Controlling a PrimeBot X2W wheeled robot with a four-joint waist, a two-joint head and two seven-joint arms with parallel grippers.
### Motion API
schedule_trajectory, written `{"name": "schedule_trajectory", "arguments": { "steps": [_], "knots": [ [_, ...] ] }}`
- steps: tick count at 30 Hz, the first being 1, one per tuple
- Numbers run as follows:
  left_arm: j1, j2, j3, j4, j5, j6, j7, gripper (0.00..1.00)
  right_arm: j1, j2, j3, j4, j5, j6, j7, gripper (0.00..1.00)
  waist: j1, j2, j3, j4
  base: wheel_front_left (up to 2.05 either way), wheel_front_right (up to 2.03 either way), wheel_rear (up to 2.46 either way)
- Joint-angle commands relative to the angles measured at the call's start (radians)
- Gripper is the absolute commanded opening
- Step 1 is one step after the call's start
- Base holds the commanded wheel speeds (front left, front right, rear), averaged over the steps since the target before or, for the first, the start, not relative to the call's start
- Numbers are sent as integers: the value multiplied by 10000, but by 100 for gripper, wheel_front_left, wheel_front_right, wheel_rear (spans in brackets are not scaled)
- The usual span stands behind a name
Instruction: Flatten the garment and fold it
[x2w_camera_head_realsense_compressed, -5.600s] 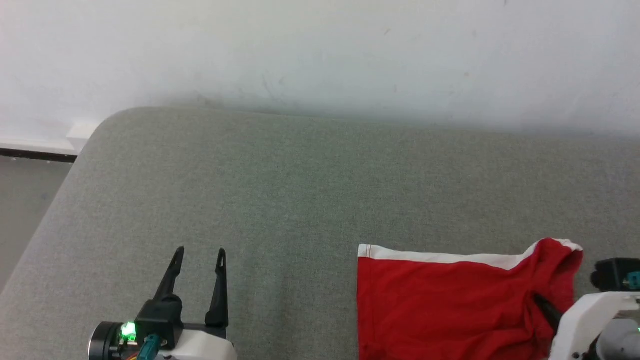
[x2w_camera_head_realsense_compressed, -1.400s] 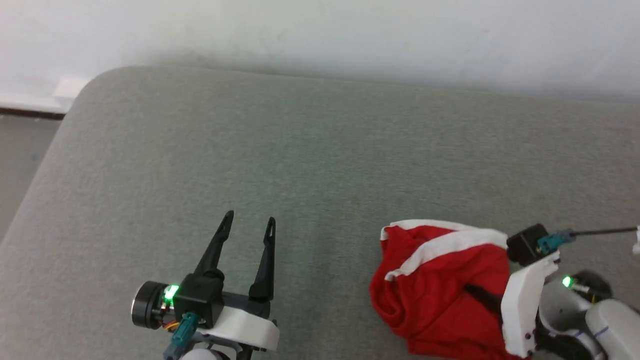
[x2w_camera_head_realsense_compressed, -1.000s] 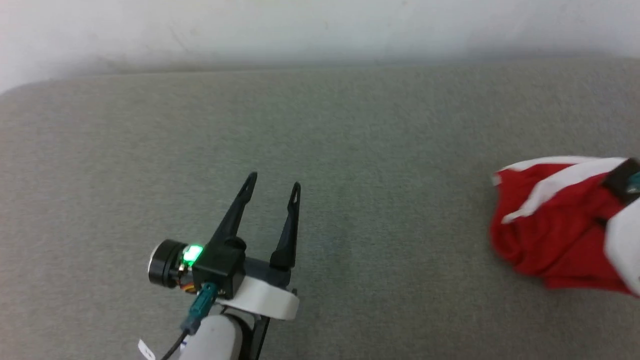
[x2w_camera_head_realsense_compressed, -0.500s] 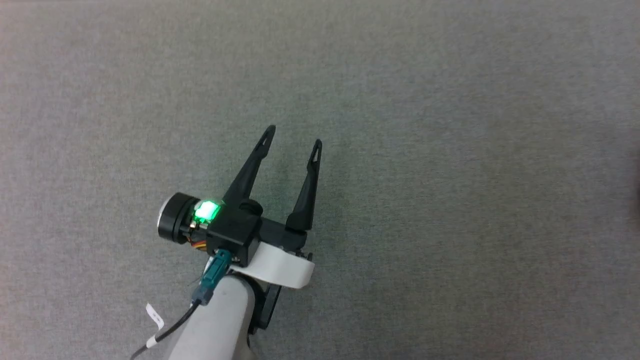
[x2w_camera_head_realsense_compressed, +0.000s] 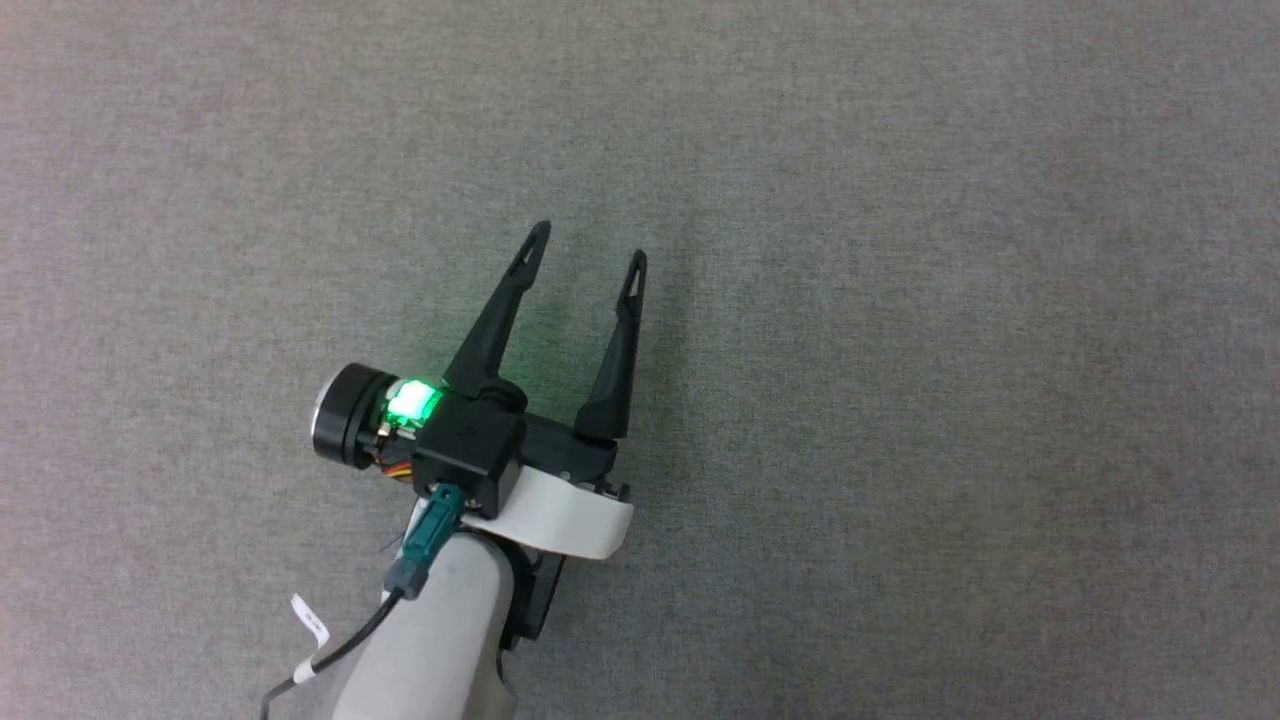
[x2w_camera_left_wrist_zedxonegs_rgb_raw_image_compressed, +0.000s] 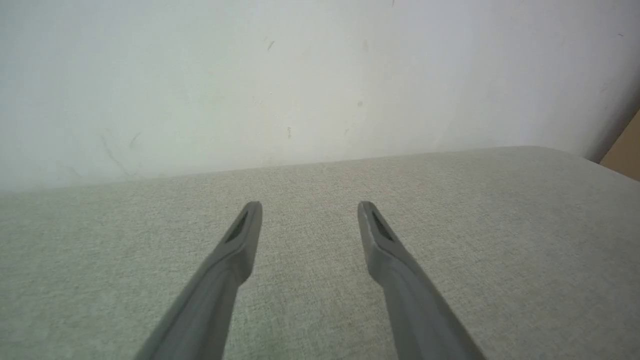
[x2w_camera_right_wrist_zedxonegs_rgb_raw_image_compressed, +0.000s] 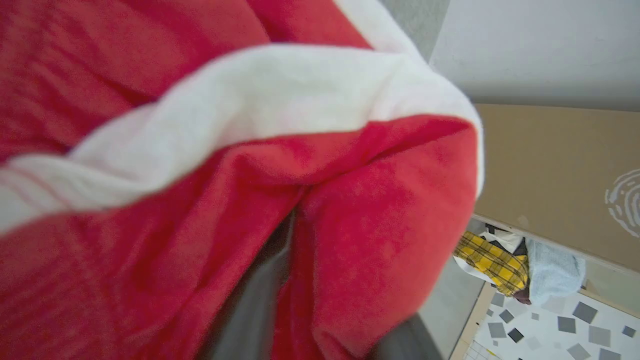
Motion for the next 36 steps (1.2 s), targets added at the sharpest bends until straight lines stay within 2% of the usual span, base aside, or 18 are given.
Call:
{"name": "schedule_trajectory", "arguments": {
  "steps": [1,8,13,16,21,24,27,36],
  "knots": [
    [-79,5,36,31,41,59,-47,100,-216,190,23,73,30,-23,-46,100,-2,0,-165,-69,0,0,0],
    [407,155,336,243,-152,73,-47,100,-979,512,573,21,-506,-23,538,100,-2,0,-1577,-528,0,0,0],
    [1134,232,606,245,-295,114,-47,100,-1618,803,322,-258,-618,-23,781,100,-2,0,-2745,-760,0,0,0],
    [1530,305,844,194,-403,97,-47,100,-1917,1156,-213,-785,-422,-23,267,100,-2,0,-3311,-806,0,0,0],
    [2163,328,1339,-44,-535,203,-47,100,-1688,2103,-1289,-1980,-392,-23,-1417,100,-2,0,-3979,-771,0,0,0],
    [2494,325,1634,-73,-668,231,-47,100,-974,2971,-2247,-2587,-458,-23,-2497,100,-2,0,-4282,-686,0,0,0],
    [2838,243,2008,-92,-1054,242,-47,100,126,4135,-3429,-3172,-681,-23,-3157,100,-2,0,-4608,-616,0,0,0],
    [3609,153,2342,-46,-889,293,-47,100,4283,8201,-6880,-5937,-3006,-23,-3473,100,-2,0,-5130,-256,0,0,0]
  ]
}}
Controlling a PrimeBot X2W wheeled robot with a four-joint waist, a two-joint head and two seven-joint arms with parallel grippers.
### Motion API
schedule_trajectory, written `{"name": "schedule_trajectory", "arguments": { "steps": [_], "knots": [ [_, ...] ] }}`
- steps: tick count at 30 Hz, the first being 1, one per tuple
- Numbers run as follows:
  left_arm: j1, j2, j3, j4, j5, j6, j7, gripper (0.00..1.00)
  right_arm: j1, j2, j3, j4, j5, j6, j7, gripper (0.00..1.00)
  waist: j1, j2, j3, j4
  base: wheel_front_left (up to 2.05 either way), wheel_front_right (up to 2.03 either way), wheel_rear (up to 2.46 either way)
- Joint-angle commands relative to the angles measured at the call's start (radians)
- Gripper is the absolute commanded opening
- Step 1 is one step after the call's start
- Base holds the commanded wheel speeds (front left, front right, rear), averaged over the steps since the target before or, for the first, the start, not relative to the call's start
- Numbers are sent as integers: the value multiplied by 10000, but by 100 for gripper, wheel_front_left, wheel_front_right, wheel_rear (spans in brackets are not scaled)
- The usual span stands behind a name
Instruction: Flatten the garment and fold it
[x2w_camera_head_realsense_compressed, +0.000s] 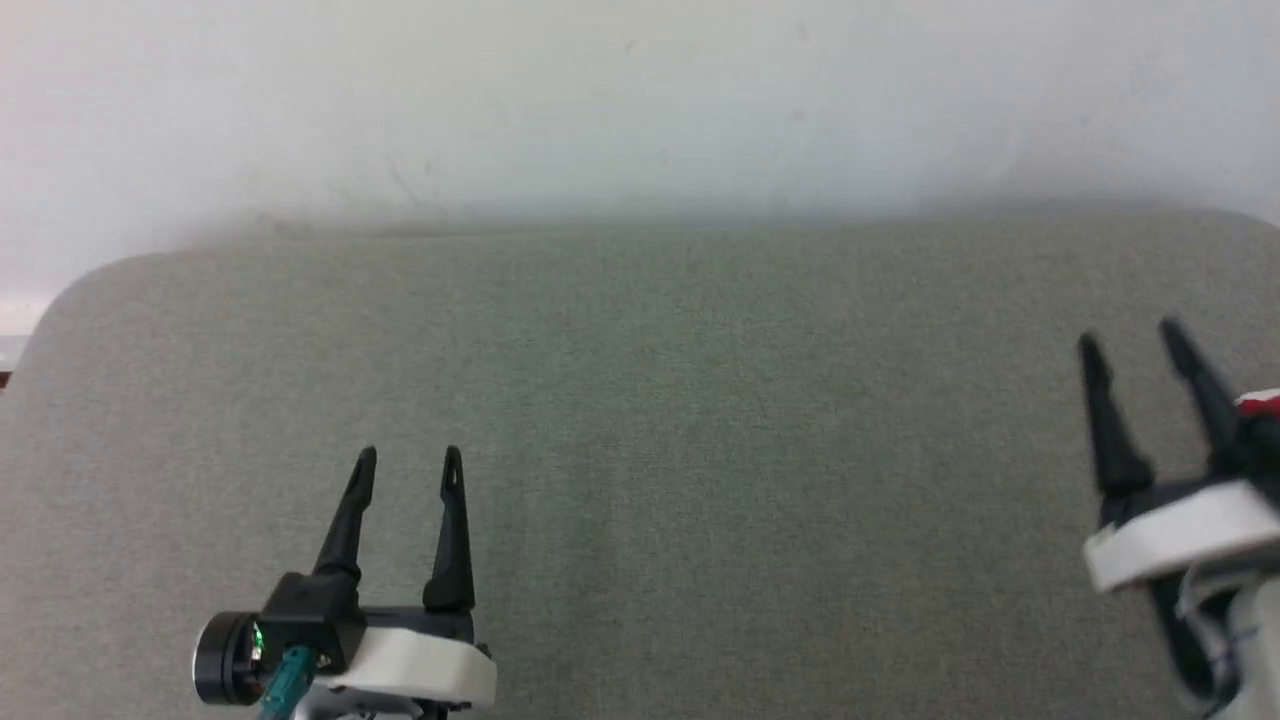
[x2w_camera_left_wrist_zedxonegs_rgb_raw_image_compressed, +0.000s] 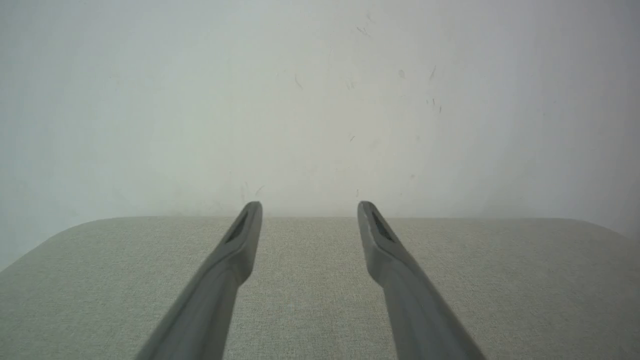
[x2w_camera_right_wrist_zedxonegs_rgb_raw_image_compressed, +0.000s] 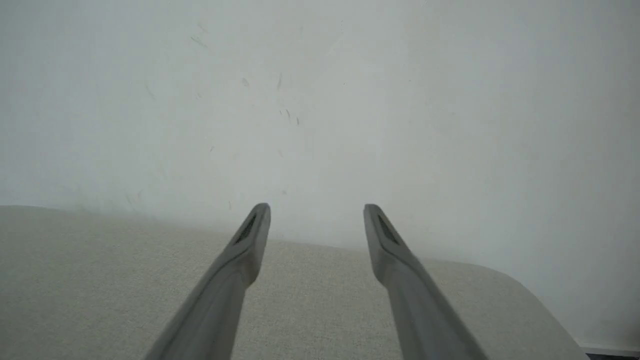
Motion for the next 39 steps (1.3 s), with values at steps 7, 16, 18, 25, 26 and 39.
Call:
{"name": "schedule_trajectory", "arguments": {
  "steps": [7,16,18,25,26,39],
  "knots": [
    [488,-45,-102,397,308,-56,-47,100,2288,1876,-641,-1739,-1476,-19,-47,100,2,0,-365,477,0,0,0],
    [726,-89,-91,775,347,-95,-47,100,3586,2705,-911,-2312,-1832,-19,-48,100,2,0,-465,626,0,0,0],
    [715,-94,-93,822,381,-117,-47,100,3638,2751,-808,-2339,-1879,-19,-48,100,2,0,-473,627,0,0,0],
    [669,-111,-69,739,518,-35,-47,100,3706,2815,-797,-2523,-1926,-19,-48,100,2,0,-502,640,0,0,0],
    [682,-114,-60,739,527,-15,-47,100,3729,2819,-805,-2547,-1929,-19,-48,100,2,0,-515,639,0,0,0],
    [625,-96,5,742,464,-57,139,0,3615,2774,-759,-2522,-1839,1,133,0,3,0,-530,637,0,0,0]
  ]
}}
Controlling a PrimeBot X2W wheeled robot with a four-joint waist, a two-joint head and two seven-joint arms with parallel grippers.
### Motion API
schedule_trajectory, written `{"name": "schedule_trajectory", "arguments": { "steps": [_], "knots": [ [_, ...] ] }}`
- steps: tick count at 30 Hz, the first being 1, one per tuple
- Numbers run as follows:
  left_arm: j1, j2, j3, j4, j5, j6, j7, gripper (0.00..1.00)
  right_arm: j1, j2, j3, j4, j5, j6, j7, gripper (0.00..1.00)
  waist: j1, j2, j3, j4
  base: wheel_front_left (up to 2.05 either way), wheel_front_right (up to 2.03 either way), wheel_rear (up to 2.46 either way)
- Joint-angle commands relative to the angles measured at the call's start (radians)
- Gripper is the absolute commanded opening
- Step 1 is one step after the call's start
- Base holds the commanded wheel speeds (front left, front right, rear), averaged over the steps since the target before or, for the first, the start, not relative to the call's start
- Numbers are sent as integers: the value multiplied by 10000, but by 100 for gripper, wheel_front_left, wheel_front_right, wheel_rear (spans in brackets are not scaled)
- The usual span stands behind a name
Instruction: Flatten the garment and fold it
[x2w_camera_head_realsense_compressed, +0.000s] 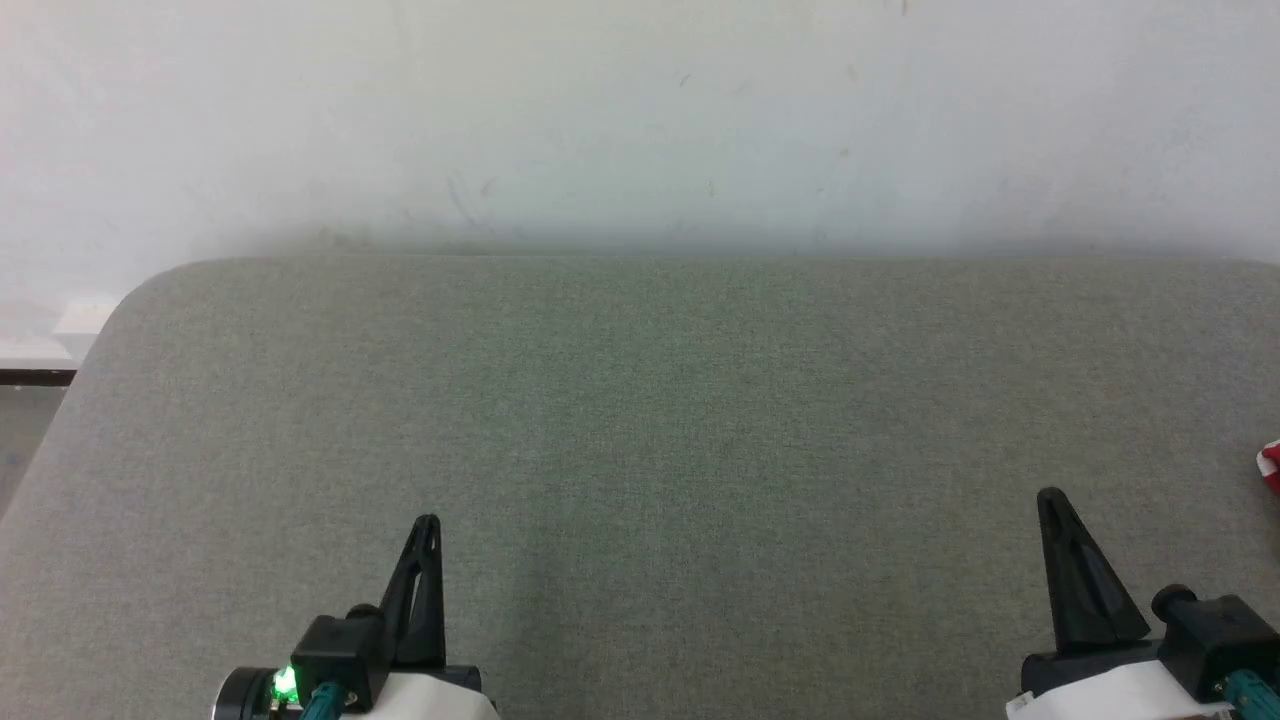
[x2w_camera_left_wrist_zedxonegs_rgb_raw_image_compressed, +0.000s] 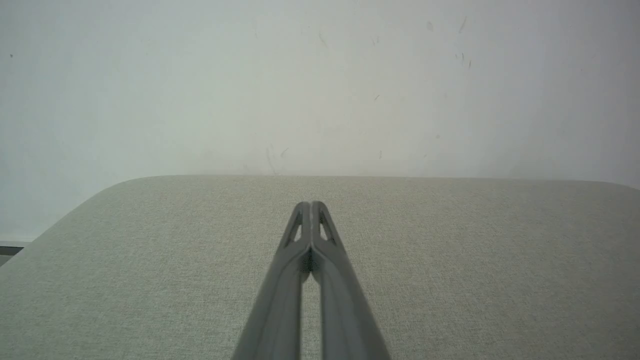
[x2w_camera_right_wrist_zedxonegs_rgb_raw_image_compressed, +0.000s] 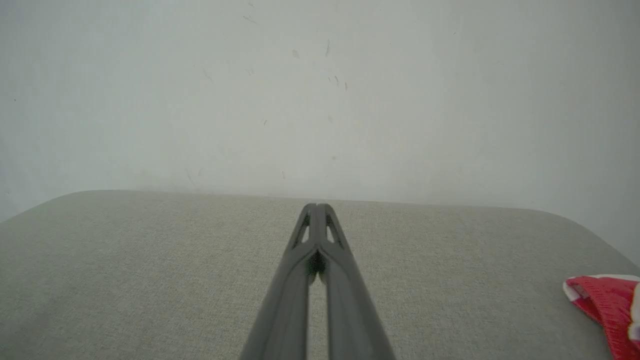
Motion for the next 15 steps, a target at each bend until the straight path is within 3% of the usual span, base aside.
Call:
{"name": "schedule_trajectory", "arguments": {
  "steps": [1,15],
  "knots": [
    [-54,-4,47,-34,43,-38,42,0,-76,4,8,5,-56,-1,48,0,0,0,2,1,0,0,0],
    [-163,-13,170,-107,129,-118,328,0,-243,11,54,21,-173,-4,335,0,0,0,11,7,0,0,0]
  ]
}}
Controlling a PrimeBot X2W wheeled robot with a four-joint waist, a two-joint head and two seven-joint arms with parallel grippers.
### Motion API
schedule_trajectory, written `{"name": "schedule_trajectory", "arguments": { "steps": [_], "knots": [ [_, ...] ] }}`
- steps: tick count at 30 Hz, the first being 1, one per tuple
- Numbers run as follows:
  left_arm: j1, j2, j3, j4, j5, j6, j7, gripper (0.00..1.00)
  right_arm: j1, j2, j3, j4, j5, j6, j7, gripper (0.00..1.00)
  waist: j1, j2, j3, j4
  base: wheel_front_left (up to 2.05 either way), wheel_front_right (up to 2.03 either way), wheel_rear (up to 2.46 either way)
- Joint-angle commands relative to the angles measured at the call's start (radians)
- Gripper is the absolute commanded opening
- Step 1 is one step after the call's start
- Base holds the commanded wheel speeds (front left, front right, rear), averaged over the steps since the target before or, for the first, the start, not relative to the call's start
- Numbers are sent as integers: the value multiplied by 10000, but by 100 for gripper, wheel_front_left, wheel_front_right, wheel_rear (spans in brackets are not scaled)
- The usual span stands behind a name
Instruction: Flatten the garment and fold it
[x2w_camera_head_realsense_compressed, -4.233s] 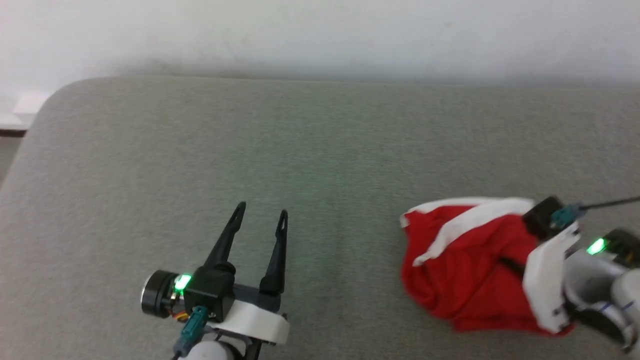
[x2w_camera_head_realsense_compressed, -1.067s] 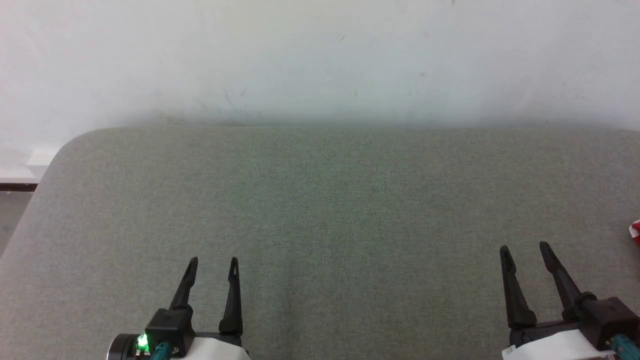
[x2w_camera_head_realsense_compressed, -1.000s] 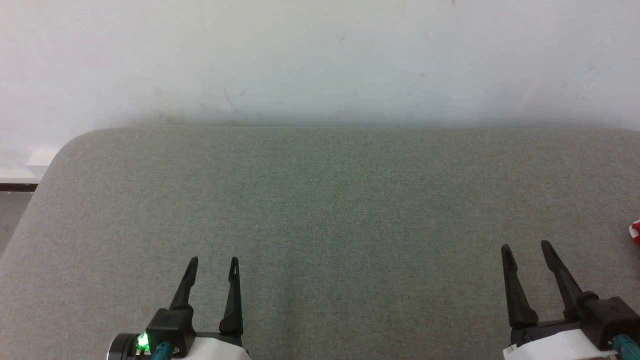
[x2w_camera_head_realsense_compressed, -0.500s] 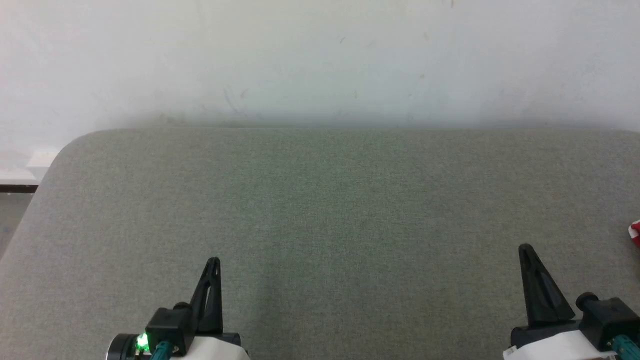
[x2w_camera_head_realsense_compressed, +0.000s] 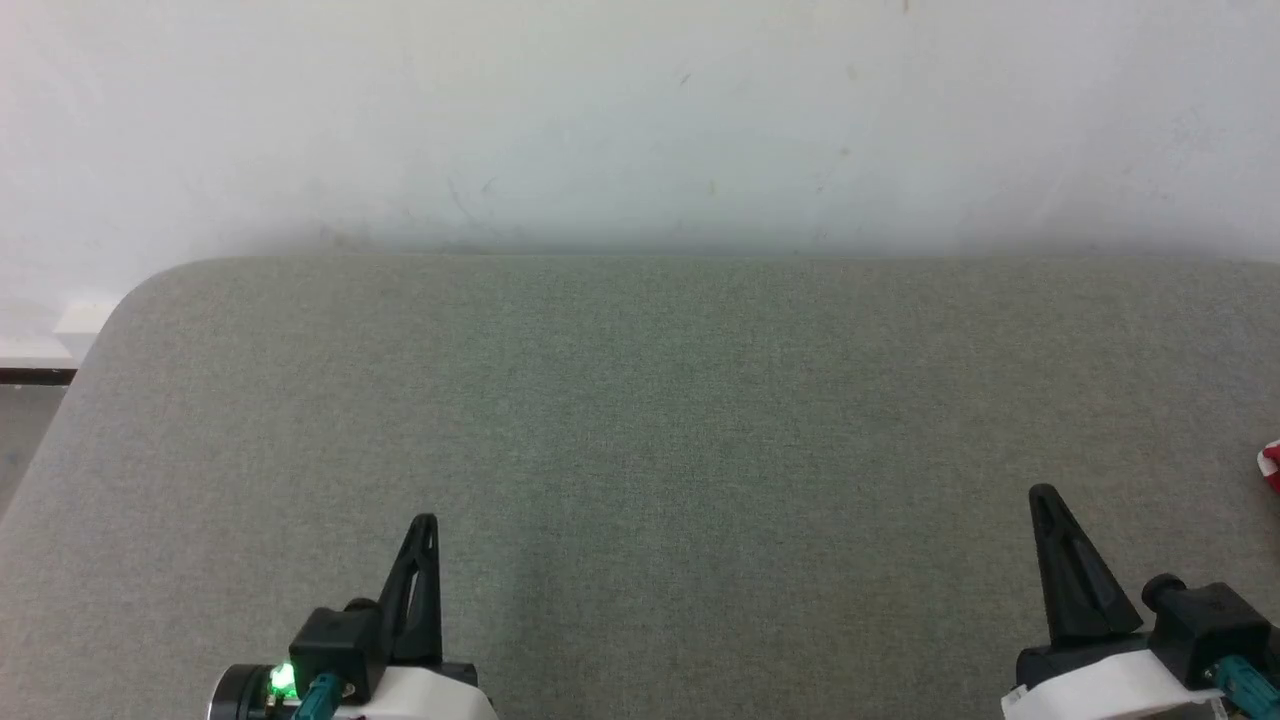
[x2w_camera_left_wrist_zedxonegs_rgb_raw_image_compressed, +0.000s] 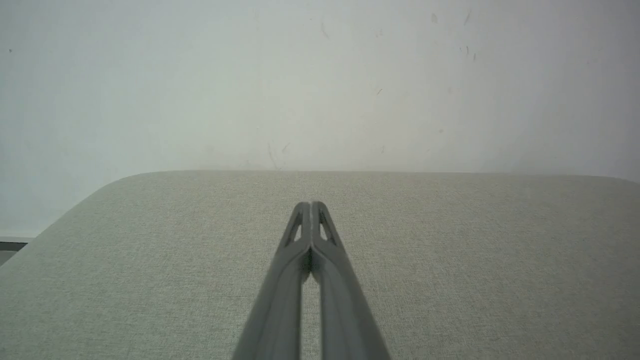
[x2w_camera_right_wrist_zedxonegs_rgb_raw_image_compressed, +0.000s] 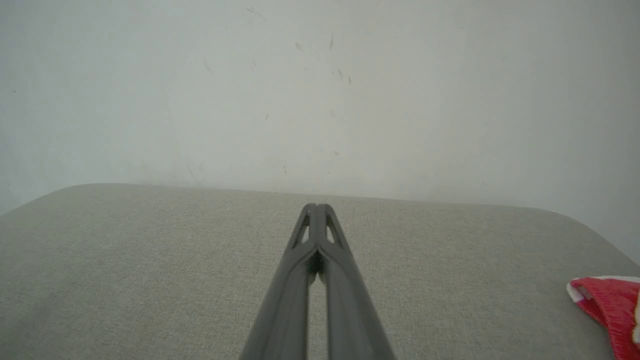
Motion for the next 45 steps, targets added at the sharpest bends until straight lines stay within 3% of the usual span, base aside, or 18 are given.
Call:
{"name": "schedule_trajectory", "arguments": {
  "steps": [1,45],
  "knots": [
    [-142,-14,70,-57,87,-55,55,0,-149,11,3,15,-93,-4,75,0,0,0,1,1,0,0,0],
    [-485,-42,457,-284,355,-306,953,0,-673,34,148,67,-458,-11,975,0,0,0,29,20,0,0,0]
  ]
}}
